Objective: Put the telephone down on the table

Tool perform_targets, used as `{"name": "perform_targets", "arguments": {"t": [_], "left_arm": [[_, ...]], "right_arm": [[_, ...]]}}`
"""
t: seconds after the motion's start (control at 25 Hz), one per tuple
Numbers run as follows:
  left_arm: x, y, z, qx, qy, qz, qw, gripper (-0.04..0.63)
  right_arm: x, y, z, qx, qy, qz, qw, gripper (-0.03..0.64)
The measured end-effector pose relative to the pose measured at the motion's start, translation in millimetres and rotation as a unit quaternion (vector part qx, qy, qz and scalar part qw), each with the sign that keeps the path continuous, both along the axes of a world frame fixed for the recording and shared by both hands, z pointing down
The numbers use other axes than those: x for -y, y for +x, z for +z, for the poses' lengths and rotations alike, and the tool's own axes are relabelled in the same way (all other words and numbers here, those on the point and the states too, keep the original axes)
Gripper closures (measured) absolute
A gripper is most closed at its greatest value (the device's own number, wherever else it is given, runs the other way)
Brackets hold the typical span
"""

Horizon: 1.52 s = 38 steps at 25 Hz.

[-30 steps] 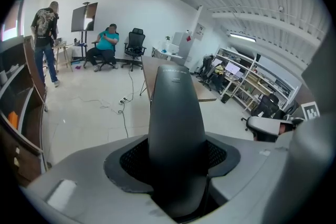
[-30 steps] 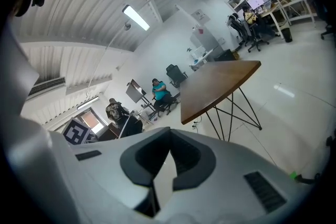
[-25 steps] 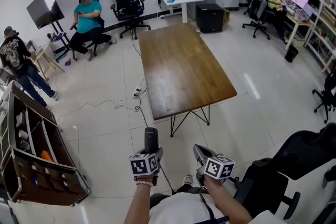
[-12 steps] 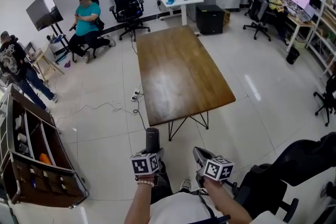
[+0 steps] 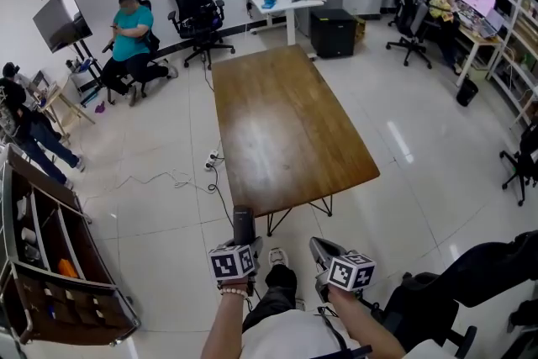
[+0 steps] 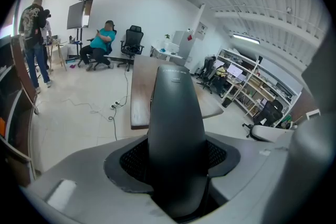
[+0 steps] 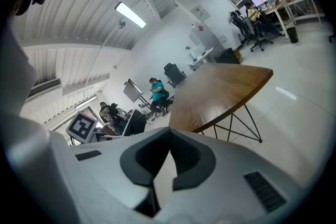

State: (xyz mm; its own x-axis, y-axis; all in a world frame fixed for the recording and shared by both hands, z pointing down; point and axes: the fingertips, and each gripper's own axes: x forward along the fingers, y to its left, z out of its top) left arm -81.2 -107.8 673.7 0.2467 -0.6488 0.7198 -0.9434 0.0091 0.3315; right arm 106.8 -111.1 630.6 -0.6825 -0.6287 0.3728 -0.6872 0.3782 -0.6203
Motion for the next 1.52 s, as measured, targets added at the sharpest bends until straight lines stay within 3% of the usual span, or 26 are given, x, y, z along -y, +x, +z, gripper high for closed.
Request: {"name": "perform_targets", "arguments": {"t": [0.72,1.2,1.52], "left_arm": [[179.2,-32.8,19.2,-0.005,-0.025,0.026,0.9993,0.316],[247.0,-45.4,53.7,0.01,-0.06,0.069,0.9958,0.316],[273.9,-43.8,84.9,0.008,-0.1,0.06,0.9932,0.316]], "right_arm": [[158.4,-41.2,-20.3,-0.039,0.011,-0.003,0.999,0.615],[214.8,-77.5,-8.0,-0.043,0.004,0.001,0.999,0.615],[231.7,-72.4,-2.4,-0.049,-0.004,0.011,0.999,0.615]]}}
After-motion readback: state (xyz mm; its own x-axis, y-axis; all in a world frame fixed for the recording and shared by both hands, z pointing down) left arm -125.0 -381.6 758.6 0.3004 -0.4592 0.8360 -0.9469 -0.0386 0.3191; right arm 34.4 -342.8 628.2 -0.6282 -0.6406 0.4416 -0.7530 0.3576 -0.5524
